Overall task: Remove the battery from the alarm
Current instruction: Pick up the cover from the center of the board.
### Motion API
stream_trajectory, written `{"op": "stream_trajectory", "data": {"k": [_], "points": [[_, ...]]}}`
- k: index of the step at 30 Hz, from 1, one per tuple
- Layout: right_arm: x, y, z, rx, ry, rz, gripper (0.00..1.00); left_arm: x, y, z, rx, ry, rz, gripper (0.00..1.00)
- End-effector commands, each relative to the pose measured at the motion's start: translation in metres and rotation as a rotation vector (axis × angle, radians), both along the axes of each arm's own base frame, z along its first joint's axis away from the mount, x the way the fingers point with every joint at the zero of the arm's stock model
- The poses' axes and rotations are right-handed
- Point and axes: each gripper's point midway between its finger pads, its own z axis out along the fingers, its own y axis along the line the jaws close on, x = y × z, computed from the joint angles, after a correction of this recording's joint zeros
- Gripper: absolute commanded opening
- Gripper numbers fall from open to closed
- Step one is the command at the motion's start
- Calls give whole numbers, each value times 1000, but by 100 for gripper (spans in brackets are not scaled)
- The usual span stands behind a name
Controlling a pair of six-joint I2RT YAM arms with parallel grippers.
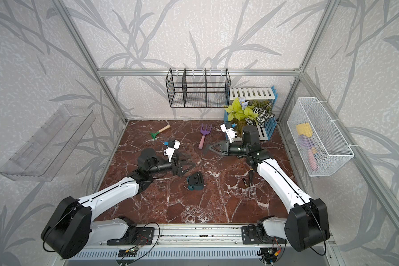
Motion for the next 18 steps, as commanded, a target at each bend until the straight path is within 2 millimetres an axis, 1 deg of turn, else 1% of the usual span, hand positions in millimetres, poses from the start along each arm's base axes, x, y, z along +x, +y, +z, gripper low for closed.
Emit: {"op": "stream_trajectory", "data": {"k": [1,3,6,8,10,13,18], "points": [[-29,2,8,16,-125,164,0,-12,-12,42,-120,22,-153,93],[-30,2,7,11,-138,170,0,-13,-16,49,-165,59,-202,91],[-31,3,6,7,-145,182,0,-22,-25,57,-189,62,-274,89],[-31,4,9,15,-149,193,0,-26,-32,54,-172,79,-305,88],[-32,6,12,18,-154,201,0,-26,-38,48,-158,108,-321,83],[-34,8,13,19,-156,208,0,-24,-44,48,-159,137,-334,68],[-35,9,10,1,-155,211,0,-21,-49,47,-156,174,-357,35]]}}
